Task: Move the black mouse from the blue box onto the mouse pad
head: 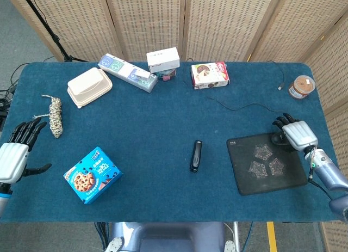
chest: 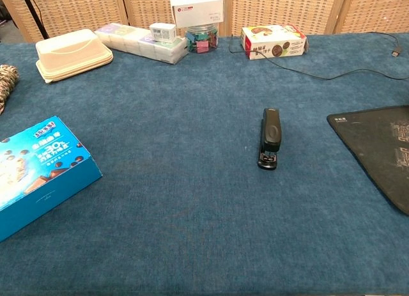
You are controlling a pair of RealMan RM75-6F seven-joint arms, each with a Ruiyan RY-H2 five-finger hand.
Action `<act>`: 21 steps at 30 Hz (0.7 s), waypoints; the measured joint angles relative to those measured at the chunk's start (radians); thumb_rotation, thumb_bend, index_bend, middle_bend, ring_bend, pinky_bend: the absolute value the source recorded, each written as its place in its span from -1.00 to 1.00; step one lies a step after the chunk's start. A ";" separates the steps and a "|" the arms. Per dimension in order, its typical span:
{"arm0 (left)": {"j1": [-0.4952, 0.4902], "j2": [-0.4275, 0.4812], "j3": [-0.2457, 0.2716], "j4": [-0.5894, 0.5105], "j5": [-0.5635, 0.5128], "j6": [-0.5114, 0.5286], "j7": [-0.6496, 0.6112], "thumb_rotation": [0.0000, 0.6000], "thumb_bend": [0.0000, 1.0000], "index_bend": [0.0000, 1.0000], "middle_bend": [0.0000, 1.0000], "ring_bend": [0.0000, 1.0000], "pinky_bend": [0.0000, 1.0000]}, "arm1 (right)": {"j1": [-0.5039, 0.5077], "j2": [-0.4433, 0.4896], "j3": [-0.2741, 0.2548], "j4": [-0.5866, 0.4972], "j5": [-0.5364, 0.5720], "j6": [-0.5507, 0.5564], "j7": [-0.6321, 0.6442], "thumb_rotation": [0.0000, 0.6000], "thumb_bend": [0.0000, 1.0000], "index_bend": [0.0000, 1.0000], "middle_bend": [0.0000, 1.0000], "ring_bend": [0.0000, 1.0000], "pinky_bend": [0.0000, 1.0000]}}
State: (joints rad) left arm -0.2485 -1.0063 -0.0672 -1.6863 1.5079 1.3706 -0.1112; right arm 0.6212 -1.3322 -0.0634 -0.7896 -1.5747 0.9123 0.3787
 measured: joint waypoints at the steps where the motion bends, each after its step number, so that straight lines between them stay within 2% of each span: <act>1: 0.001 0.002 0.002 0.000 0.003 0.001 -0.004 1.00 -0.87 -1.00 -1.00 -1.00 -1.00 | -0.003 0.016 0.007 -0.034 0.003 0.018 -0.011 1.00 -0.53 -0.64 -0.74 -0.94 -0.48; 4: 0.006 0.006 0.005 -0.001 0.010 0.009 -0.011 1.00 -0.87 -1.00 -1.00 -1.00 -1.00 | -0.016 0.078 0.033 -0.170 0.015 0.084 -0.062 1.00 -0.71 -0.66 -0.80 -0.98 -0.66; 6: 0.010 0.007 0.007 -0.001 0.015 0.016 -0.012 1.00 -0.87 -1.00 -1.00 -1.00 -1.00 | -0.026 0.112 0.047 -0.252 0.022 0.120 -0.101 1.00 -0.91 -0.72 -0.89 -1.00 -0.82; 8: 0.016 0.007 0.011 0.001 0.021 0.025 -0.008 1.00 -0.87 -1.00 -1.00 -1.00 -1.00 | -0.041 0.150 0.060 -0.351 0.031 0.159 -0.155 1.00 -0.99 -0.79 -0.96 -1.00 -0.93; 12: 0.029 0.001 0.016 0.005 0.028 0.046 0.014 1.00 -0.87 -1.00 -1.00 -1.00 -1.00 | -0.081 0.216 0.077 -0.528 0.052 0.229 -0.274 1.00 -1.00 -0.95 -1.00 -1.00 -1.00; 16: 0.050 -0.007 0.023 0.011 0.034 0.077 0.022 1.00 -0.87 -1.00 -1.00 -1.00 -1.00 | -0.146 0.267 0.081 -0.687 0.071 0.316 -0.392 1.00 -1.00 -1.00 -1.00 -1.00 -1.00; 21: 0.077 -0.016 0.035 0.027 0.042 0.107 0.012 1.00 -0.87 -1.00 -1.00 -1.00 -1.00 | -0.239 0.297 0.063 -0.798 0.072 0.418 -0.463 1.00 -1.00 -1.00 -1.00 -1.00 -1.00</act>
State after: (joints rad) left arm -0.1719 -1.0219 -0.0318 -1.6596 1.5502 1.4781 -0.0994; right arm 0.3822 -1.0349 -0.0008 -1.5871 -1.5027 1.3305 -0.0847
